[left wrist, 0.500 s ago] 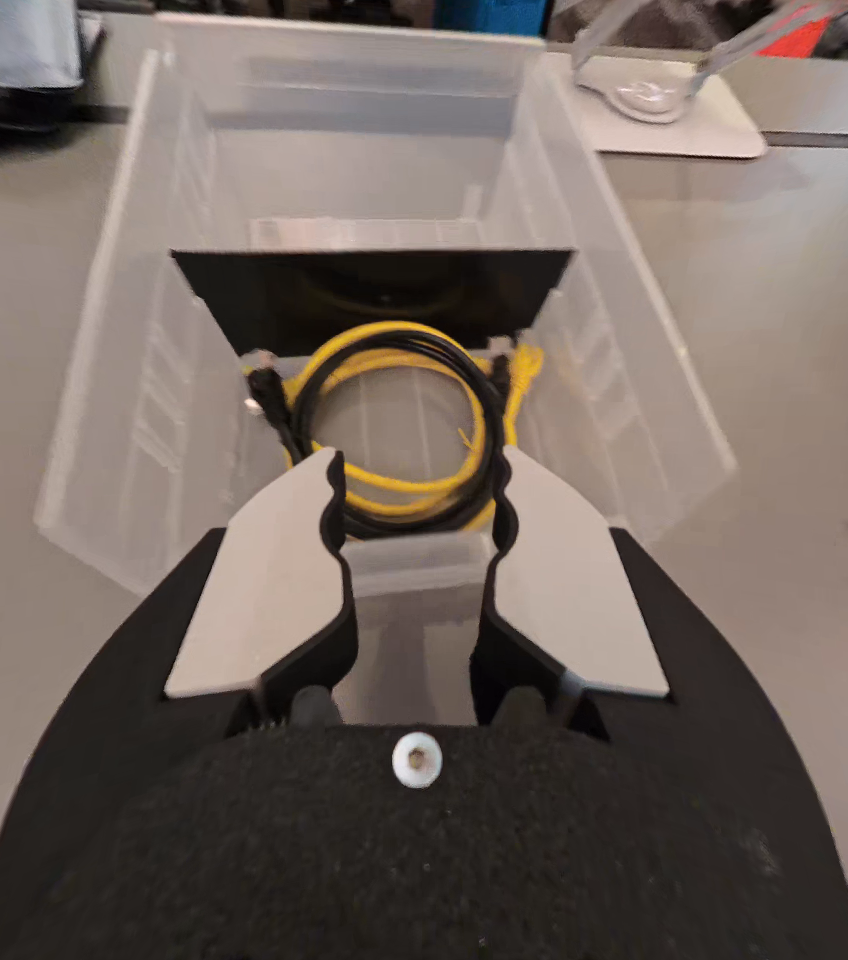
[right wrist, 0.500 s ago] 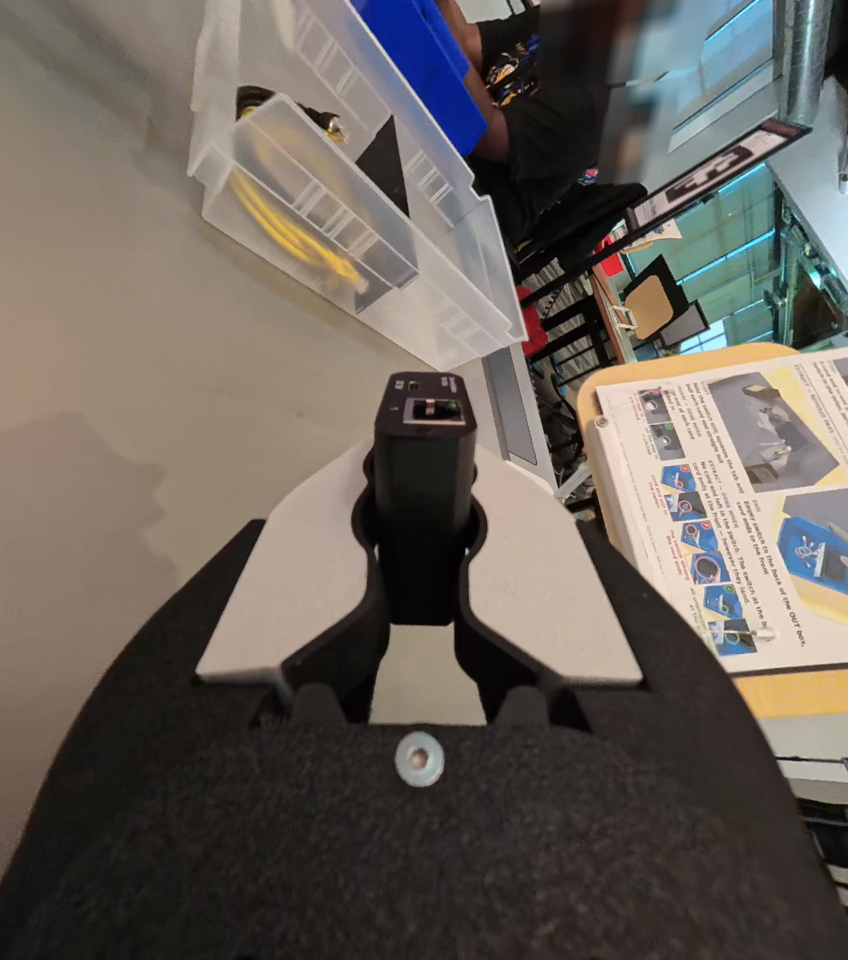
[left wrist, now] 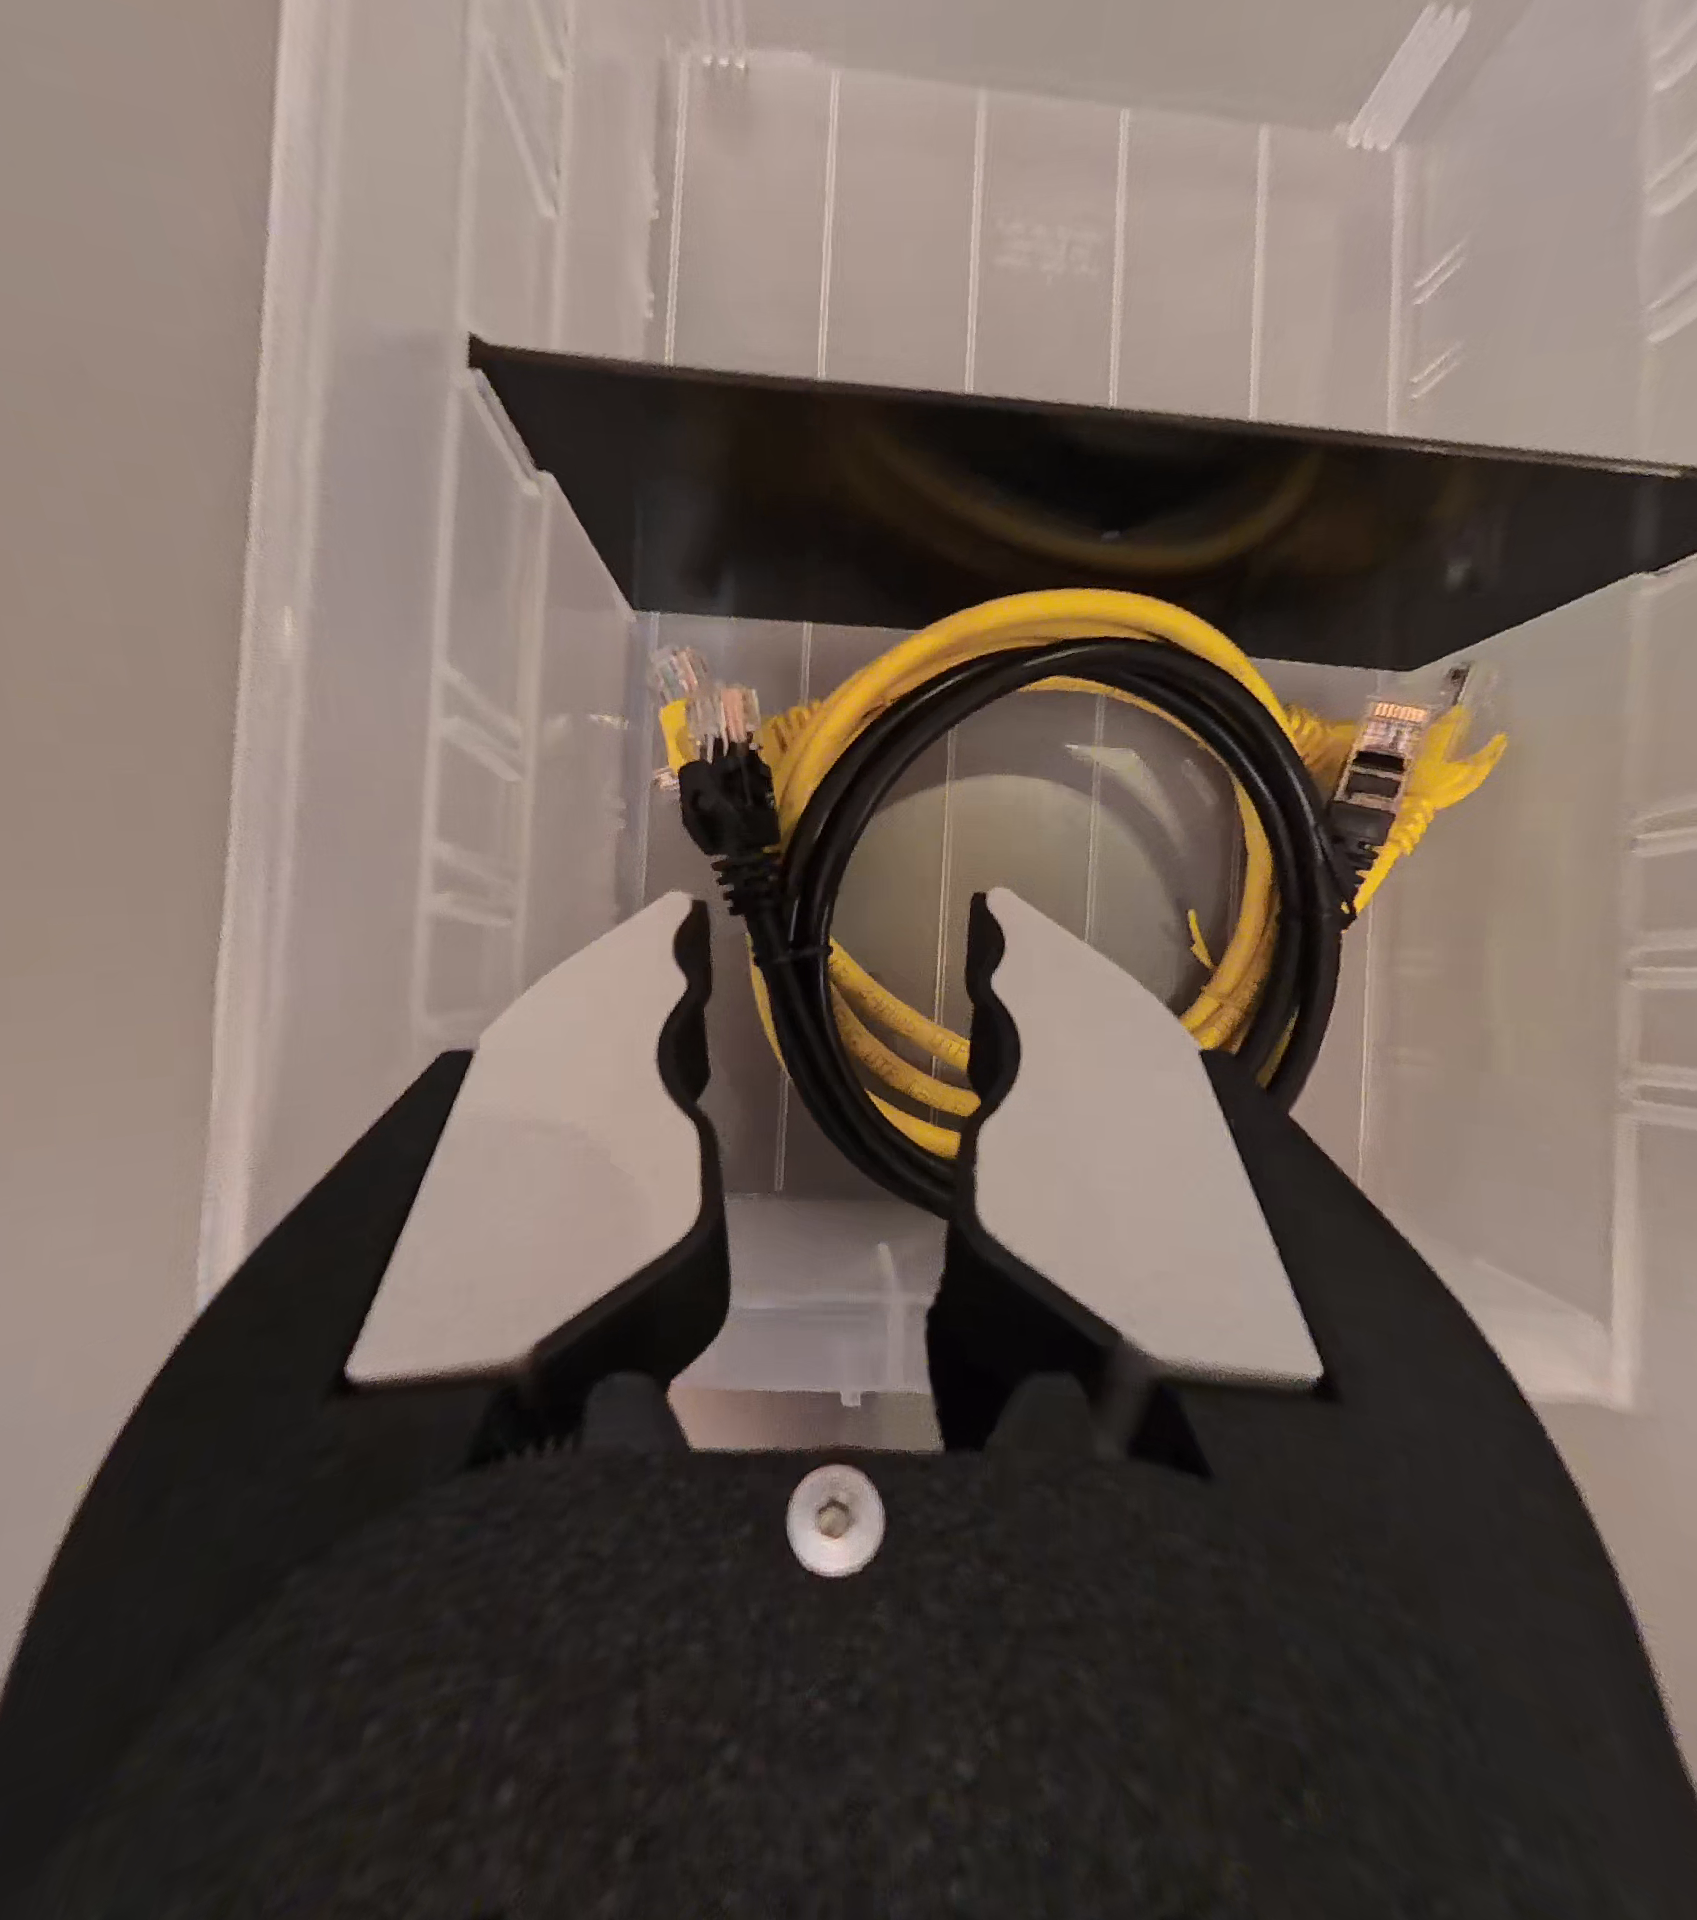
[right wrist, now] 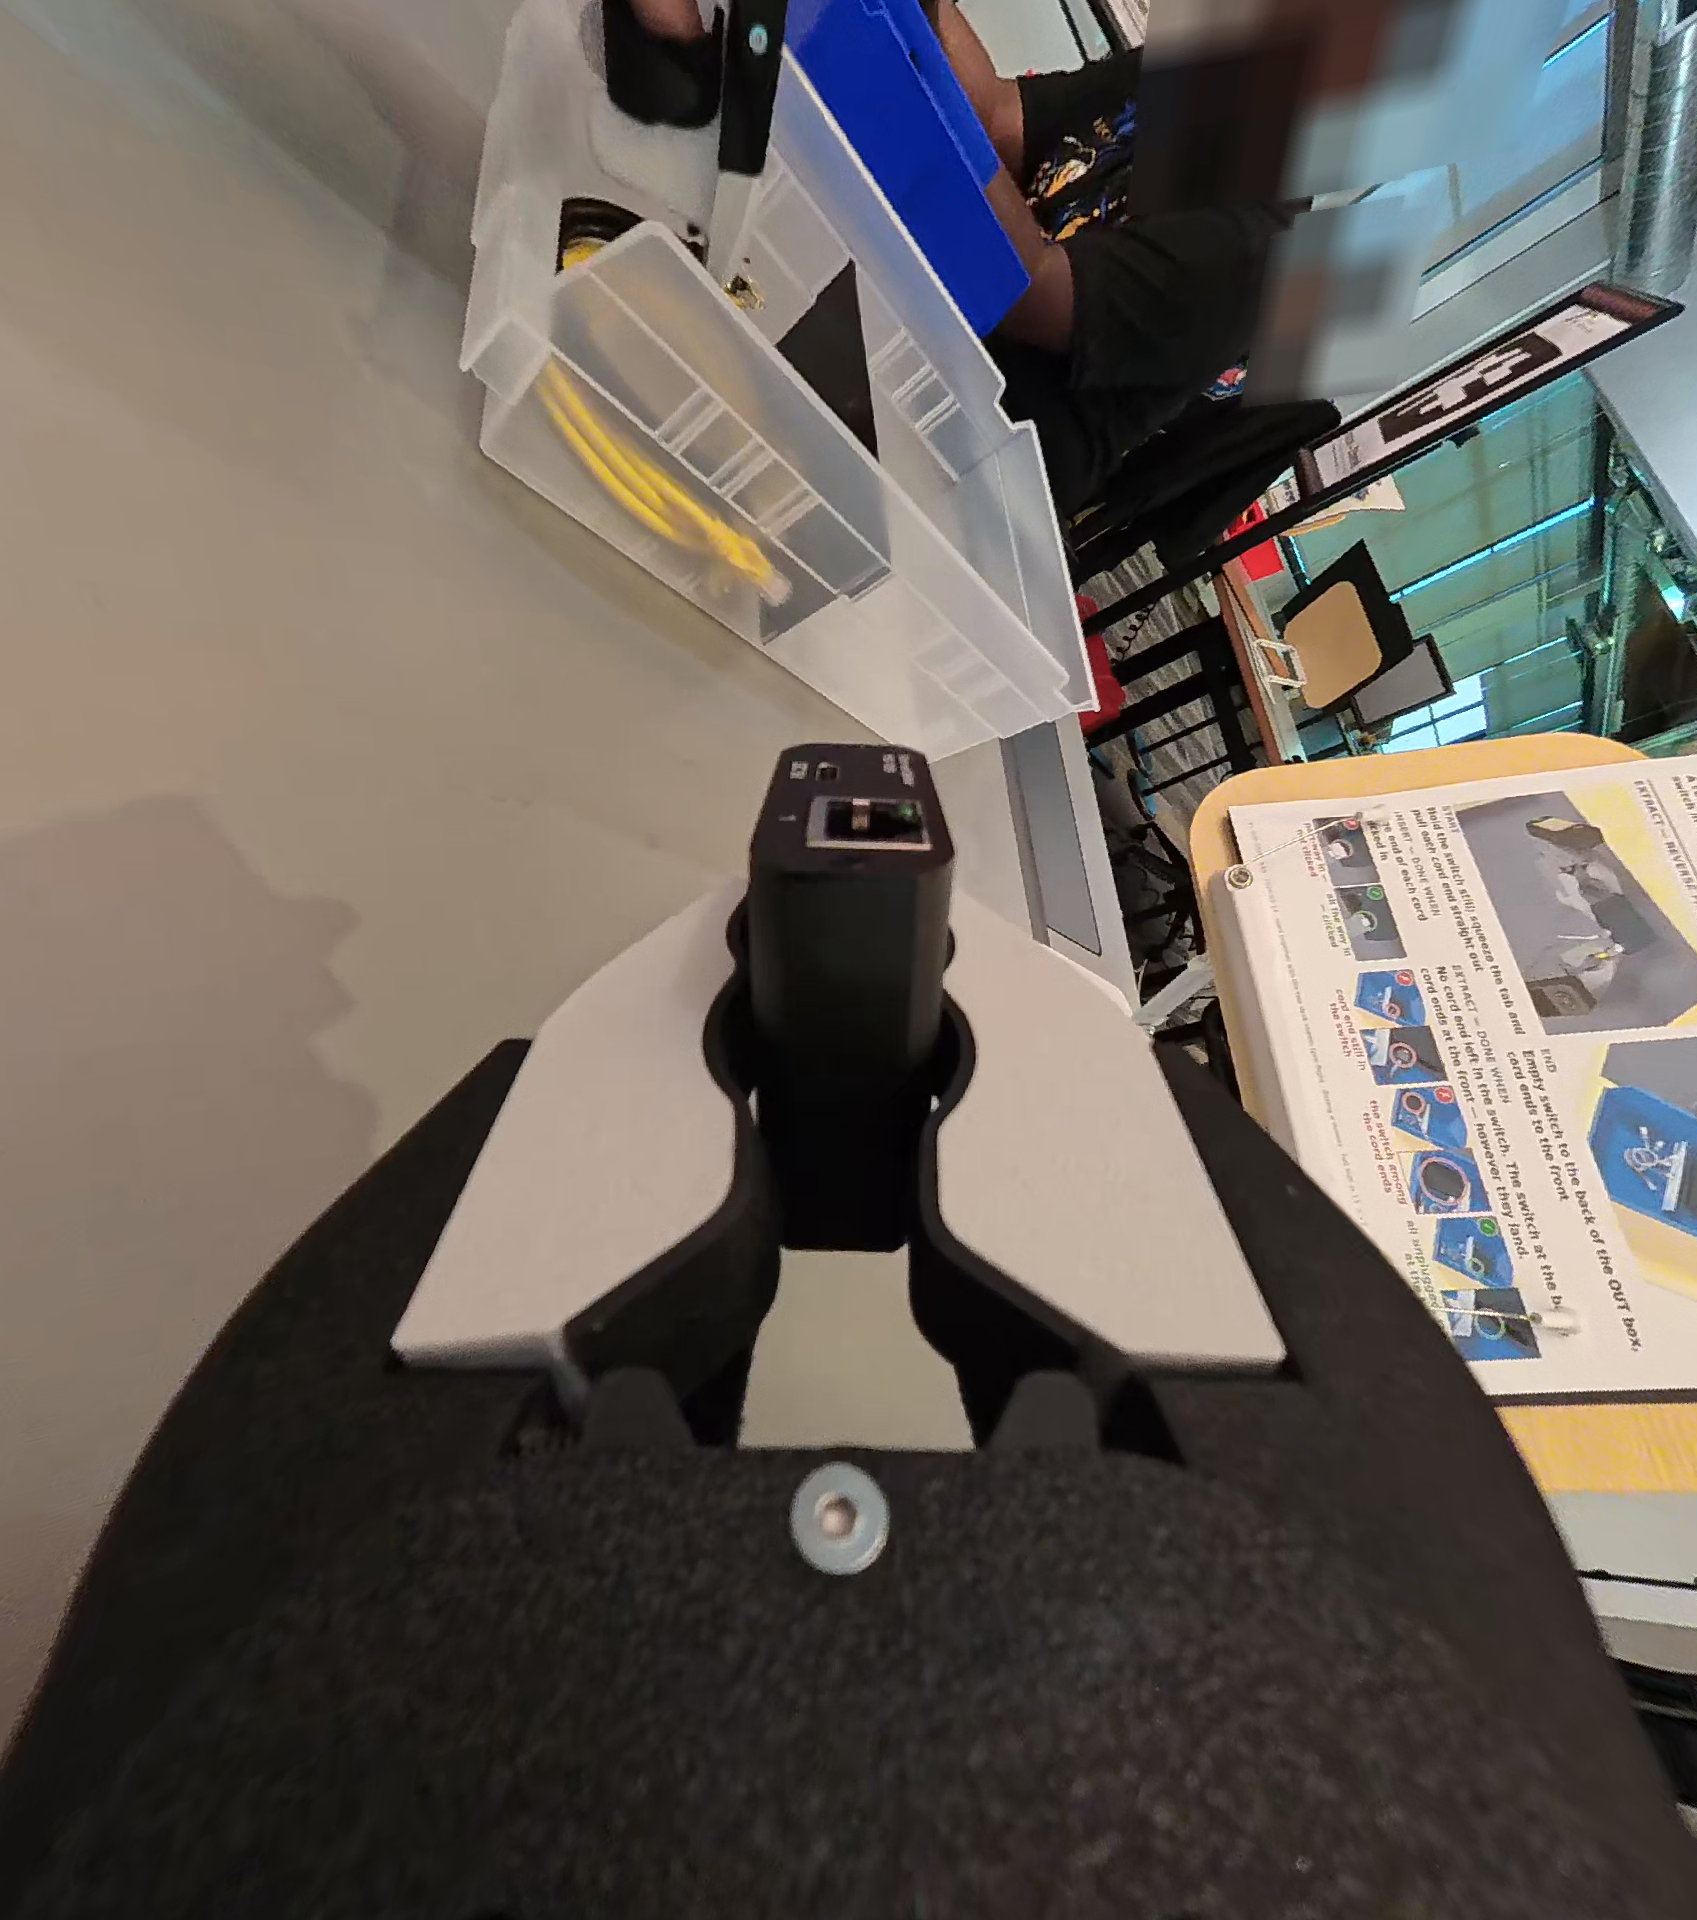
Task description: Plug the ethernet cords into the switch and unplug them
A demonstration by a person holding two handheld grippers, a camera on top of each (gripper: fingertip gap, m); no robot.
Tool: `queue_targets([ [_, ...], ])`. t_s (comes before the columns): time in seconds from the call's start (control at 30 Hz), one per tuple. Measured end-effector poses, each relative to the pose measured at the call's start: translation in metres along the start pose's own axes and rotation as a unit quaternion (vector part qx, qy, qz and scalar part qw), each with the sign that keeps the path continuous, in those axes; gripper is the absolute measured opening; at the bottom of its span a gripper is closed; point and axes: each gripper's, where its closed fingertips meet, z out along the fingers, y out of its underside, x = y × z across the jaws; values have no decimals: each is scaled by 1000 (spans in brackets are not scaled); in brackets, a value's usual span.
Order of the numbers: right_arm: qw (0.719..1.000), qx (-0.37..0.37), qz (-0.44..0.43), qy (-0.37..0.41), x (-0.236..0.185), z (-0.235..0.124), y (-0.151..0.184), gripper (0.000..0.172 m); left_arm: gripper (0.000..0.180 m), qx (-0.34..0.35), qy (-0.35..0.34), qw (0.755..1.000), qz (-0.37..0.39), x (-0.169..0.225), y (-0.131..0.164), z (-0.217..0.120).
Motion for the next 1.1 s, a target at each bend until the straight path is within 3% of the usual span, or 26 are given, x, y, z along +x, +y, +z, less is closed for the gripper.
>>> queue_targets([
  [0.17, 1000, 6, -3, -8, -4, -1, -6, 25, 49, -35, -23, 999, -1, -5, 4, 10],
  [0.23, 1000, -2, -19, -8, -6, -2, -6, 26, 40, -42, -12, 999, -20, -4, 4, 15],
  [0.3, 999, -6, -33, -7, -8, -3, -6, 25, 25, -19, 5, 999, -51, -6, -1, 14],
  [0.4, 1000, -1, -28, -13, -11, -3, -7, 26, 25, 20, 51, 994, -91, -2, -10, 8],
  [0.6, 1000, 14, -1, -19, -11, -5, -8, 25, 18, 58, 51, 996, -45, -3, -15, 4],
  [0.77, 999, 25, 31, -24, -7, -5, -6, 25, 11, 162, 66, 985, -1, 6, -36, -28],
  [0.87, 998, 29, 45, -29, -7, -4, -5, 25, 10, 188, 75, 978, 46, 18, -43, -52],
  [1.1, 998, 34, 58, -18, -1, -5, -5, 25, 10, 173, 144, 965, 132, 67, -43, -133],
])
